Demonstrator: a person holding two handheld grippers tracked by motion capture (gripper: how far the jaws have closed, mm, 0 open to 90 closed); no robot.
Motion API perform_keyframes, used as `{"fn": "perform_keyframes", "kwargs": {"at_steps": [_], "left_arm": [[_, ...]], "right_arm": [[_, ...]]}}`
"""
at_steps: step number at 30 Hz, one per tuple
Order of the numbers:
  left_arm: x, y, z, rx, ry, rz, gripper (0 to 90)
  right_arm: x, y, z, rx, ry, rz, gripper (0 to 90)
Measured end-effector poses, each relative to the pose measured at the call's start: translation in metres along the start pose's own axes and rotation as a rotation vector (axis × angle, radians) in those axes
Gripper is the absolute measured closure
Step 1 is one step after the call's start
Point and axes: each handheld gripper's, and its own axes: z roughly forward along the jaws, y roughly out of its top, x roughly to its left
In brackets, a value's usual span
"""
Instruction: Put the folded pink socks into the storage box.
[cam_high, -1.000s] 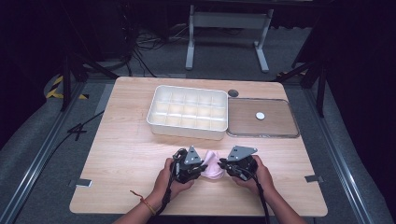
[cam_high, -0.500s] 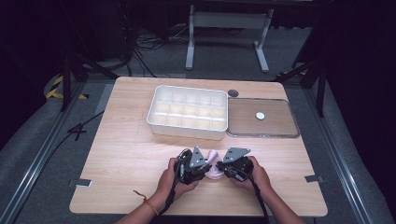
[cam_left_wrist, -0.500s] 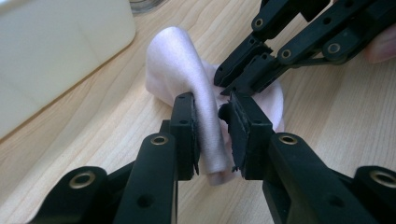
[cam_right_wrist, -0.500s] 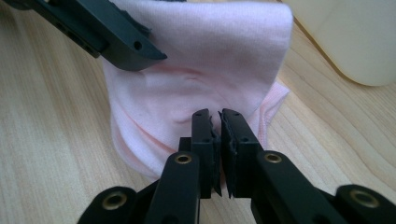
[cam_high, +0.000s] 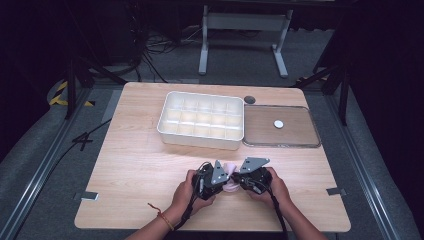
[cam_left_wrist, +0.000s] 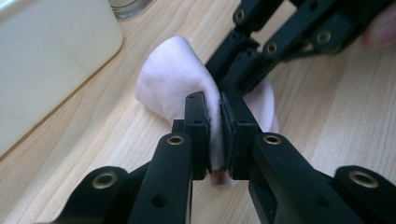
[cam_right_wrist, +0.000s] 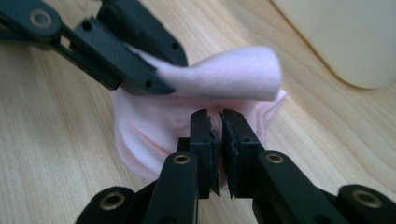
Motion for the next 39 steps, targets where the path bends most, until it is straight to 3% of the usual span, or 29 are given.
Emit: {"fn": "perform_keyframes", "kwargs": {"at_steps": [5,9,19,26,29,33,35,39], "left_arm": [[0.001,0.0,0.001,0.005,-0.007,0.004,81.9],[0.0,0.0,0.003,0.008,-0.017,0.004,81.0],[-0.007,0.004,0.007,-0.027,-0.074,0.029,75.0],[-0.012,0.0,0.013,0.005,-0.074,0.055,76.4],[-0.011,0.0,0.015,-0.002,-0.085,0.035,76.3],[-0.009,-0.001,0.016,-0.01,-0.1,0.024,75.4],[-0.009,-0.001,0.017,-0.008,-0.102,0.025,74.8],[-0.01,-0.001,0.017,-0.01,-0.101,0.031,73.5]], "right_arm": [[-0.007,-0.003,-0.011,-0.015,-0.018,0.023,82.5],[-0.011,-0.007,-0.009,0.003,-0.01,0.05,83.0],[-0.008,-0.008,-0.001,0.014,-0.008,0.044,85.6],[-0.012,-0.009,-0.006,0.006,0.003,0.04,84.0],[-0.017,-0.008,-0.019,-0.056,-0.015,0.083,84.3],[-0.021,-0.004,-0.03,-0.153,-0.017,0.092,83.8],[-0.02,-0.001,-0.031,-0.176,-0.002,0.09,83.3],[-0.017,0.001,-0.023,-0.168,0.026,0.085,82.0]]}}
